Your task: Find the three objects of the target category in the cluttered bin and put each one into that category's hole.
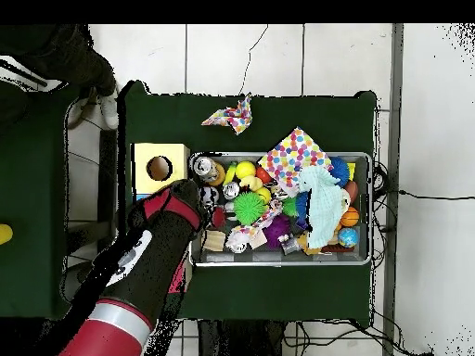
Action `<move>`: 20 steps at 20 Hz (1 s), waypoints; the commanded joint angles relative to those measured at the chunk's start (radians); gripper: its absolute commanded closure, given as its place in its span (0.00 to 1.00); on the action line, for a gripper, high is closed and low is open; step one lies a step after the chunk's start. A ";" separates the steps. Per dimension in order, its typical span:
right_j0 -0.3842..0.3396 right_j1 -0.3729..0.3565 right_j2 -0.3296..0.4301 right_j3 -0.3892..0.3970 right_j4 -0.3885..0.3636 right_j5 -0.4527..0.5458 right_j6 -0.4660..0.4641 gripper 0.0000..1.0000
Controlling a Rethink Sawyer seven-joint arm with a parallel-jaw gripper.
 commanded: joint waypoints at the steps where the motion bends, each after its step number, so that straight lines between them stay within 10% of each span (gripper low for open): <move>1: -0.011 -0.057 0.082 -0.071 0.090 0.044 0.185 0.00; 20: -0.145 -0.227 0.198 0.138 0.233 -0.155 0.155 0.00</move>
